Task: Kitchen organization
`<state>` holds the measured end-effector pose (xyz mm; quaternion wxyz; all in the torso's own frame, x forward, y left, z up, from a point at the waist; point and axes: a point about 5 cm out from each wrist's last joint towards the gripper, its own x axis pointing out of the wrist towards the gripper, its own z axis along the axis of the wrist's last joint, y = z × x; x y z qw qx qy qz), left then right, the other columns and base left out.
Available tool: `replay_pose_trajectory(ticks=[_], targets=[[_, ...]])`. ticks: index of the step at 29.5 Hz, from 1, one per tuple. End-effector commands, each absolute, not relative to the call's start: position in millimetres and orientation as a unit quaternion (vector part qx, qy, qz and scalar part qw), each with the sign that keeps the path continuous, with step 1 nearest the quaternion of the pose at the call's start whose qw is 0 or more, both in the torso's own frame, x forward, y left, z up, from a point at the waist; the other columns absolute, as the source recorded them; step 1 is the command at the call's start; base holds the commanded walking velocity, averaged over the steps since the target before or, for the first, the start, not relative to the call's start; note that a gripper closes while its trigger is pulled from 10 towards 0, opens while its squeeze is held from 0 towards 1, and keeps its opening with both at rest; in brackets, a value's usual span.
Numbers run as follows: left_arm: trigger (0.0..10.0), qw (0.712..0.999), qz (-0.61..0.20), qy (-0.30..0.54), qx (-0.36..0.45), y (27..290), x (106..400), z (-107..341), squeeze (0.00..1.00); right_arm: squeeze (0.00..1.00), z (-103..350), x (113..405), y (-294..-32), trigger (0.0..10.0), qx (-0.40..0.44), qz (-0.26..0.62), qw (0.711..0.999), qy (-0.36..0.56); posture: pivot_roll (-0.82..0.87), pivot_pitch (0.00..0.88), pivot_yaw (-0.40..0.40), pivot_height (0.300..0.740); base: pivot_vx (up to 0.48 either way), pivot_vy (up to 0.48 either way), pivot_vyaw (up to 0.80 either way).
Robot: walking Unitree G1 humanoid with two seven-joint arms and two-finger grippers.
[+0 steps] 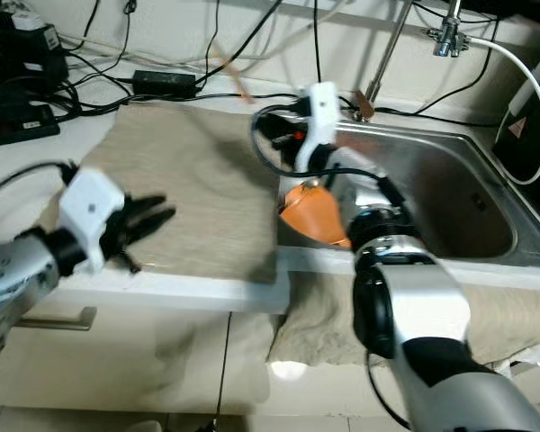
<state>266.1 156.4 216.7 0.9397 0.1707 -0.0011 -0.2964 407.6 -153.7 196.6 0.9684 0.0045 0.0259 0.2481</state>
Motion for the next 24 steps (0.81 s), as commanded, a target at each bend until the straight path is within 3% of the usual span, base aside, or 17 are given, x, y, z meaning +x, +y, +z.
replay_pose_trajectory(ticks=[1,9,10,11,12,15,16,19,24], targets=[[10.0,0.940,-0.300,0.002,0.164,151.8,267.6,216.4,0.00,0.00,173.6,403.1,-181.0,0.0,-0.030,0.168,0.982,0.081,0.03,0.000,-0.125,0.740,0.000,0.000,0.00],[10.0,0.936,-0.317,-0.012,0.152,141.1,271.5,224.2,0.00,0.00,144.1,392.3,-204.0,0.3,-0.052,0.104,0.983,0.143,0.02,0.025,-0.088,0.740,0.000,0.000,0.00],[10.0,0.935,-0.321,-0.014,0.152,139.0,271.7,225.3,0.00,0.00,141.7,391.4,-204.1,2.6,-0.061,0.103,0.982,0.148,0.02,0.025,-0.088,0.740,0.000,0.000,0.00],[10.0,0.935,-0.321,-0.014,0.152,139.0,271.7,225.3,0.00,0.00,141.7,391.4,-204.1,2.6,-0.061,0.103,0.982,0.148,0.02,0.025,-0.088,0.740,0.000,0.000,0.00],[10.0,0.926,-0.345,-0.023,0.151,130.4,270.5,231.0,0.00,0.00,137.3,390.5,-201.2,10.0,-0.073,0.101,0.980,0.156,0.03,0.073,-0.078,0.740,0.000,0.000,0.00],[10.0,0.923,-0.353,-0.027,0.152,127.9,269.6,233.6,0.00,0.00,136.3,390.5,-199.8,10.0,-0.079,0.101,0.979,0.158,0.03,0.082,-0.076,0.740,0.000,0.000,0.00],[10.0,0.907,-0.386,-0.037,0.164,122.2,263.5,241.3,0.00,0.00,135.4,391.1,-196.6,10.0,-0.074,0.094,0.980,0.160,0.07,0.125,-0.071,0.740,0.000,0.000,0.00],[10.0,0.900,-0.399,-0.038,0.170,120.5,260.7,243.8,0.00,0.00,135.2,391.3,-195.7,10.0,-0.068,0.091,0.980,0.160,0.07,0.125,-0.071,0.740,0.000,0.000,0.00],[10.0,0.876,-0.448,-0.005,0.181,120.0,245.8,248.5,0.00,0.00,125.8,389.7,-187.4,10.0,-0.071,0.073,0.978,0.184,0.16,0.207,-0.062,0.740,0.000,0.000,0.00]])
